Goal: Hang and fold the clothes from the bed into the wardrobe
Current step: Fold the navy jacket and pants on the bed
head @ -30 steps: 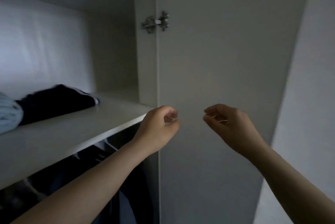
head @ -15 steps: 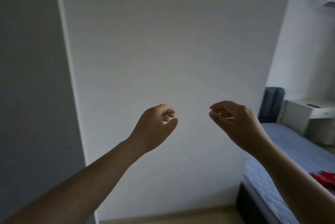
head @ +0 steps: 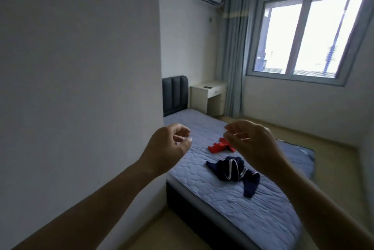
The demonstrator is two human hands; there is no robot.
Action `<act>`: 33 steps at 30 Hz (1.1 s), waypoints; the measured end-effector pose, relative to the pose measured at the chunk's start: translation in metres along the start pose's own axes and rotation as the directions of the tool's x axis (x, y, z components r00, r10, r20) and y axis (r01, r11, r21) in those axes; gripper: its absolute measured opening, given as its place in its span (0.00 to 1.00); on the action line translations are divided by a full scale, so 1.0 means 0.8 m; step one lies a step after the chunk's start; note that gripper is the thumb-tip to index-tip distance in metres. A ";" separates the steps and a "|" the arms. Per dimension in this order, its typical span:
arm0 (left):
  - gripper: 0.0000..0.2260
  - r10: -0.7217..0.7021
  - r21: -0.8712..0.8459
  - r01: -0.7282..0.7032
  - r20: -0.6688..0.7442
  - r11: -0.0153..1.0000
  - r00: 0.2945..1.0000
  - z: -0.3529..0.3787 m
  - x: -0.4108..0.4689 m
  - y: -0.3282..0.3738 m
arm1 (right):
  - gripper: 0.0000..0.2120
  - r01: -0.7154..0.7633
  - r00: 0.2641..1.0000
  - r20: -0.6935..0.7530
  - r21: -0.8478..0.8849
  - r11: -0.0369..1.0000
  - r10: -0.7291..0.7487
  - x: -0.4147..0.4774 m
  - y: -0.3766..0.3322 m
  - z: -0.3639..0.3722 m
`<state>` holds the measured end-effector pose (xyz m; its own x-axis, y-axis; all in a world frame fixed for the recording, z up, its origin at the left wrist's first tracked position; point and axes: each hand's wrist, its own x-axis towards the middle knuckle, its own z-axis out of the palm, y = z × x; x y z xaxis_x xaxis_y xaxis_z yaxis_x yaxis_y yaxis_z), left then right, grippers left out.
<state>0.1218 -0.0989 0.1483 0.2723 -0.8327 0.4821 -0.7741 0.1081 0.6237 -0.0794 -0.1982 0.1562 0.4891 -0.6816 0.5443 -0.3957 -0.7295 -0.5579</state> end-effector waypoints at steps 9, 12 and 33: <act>0.10 0.217 -0.185 -0.175 0.244 0.967 0.945 0.169 0.126 0.036 | 0.10 -0.247 0.961 -0.177 -0.186 0.951 0.215 -0.005 0.127 -0.089; 0.10 0.271 -0.238 -0.202 0.304 0.950 0.913 0.233 0.151 0.069 | 0.10 -0.318 0.934 -0.242 -0.220 0.922 0.264 -0.020 0.170 -0.134; 0.10 0.438 -0.319 -0.336 0.339 0.886 0.833 0.614 0.294 0.320 | 0.11 -0.465 0.842 -0.415 -0.233 0.854 0.345 -0.028 0.487 -0.429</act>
<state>-0.2933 -0.5337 0.1192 -0.3057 -0.8304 0.4659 -0.5956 0.5485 0.5869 -0.5110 -0.4869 0.1418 -0.0477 -0.8494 0.5255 -0.7468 -0.3191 -0.5835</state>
